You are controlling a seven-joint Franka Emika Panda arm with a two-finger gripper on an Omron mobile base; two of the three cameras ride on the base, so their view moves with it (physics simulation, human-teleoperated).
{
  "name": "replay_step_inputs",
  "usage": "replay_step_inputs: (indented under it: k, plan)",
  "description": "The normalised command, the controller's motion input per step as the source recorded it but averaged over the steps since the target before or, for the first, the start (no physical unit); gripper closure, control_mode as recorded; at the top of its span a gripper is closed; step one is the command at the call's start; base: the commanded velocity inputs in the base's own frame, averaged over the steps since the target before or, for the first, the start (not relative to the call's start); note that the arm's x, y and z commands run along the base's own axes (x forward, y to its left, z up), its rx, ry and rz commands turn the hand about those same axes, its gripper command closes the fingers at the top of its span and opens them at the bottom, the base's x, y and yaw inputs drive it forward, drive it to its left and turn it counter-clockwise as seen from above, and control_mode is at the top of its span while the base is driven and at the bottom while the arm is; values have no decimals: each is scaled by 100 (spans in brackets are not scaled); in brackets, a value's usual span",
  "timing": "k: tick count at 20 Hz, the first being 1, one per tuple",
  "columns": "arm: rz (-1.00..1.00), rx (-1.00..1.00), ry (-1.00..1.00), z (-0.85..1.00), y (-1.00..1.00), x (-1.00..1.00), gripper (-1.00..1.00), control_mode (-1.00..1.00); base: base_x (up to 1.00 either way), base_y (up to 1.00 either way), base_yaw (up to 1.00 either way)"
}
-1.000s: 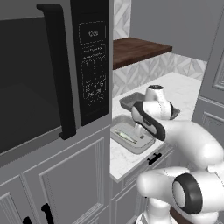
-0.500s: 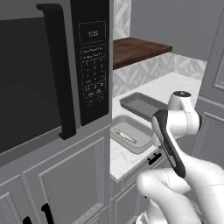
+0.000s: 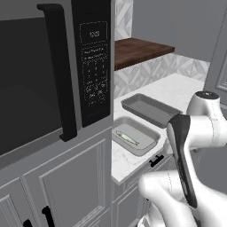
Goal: Place one tomato and one fish in each tupperware on the nearby counter, to pack two identical lunches.
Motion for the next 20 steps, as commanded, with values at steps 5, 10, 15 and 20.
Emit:
replay_step_inputs:
  k: [5, 10, 15, 20]
  plan:
    - [-3, 0, -6, 0, 4, -51, -100, -100, 0, 0, 0]
    - [0, 0, 0, 0, 0, 0, -100, -100, 0, 0, 0]
    - [0, 0, 0, 0, 0, 0, -100, 100, -62, 0, 0]
    - [0, 0, 0, 0, 0, 0, -100, 100, -100, 9, -7]
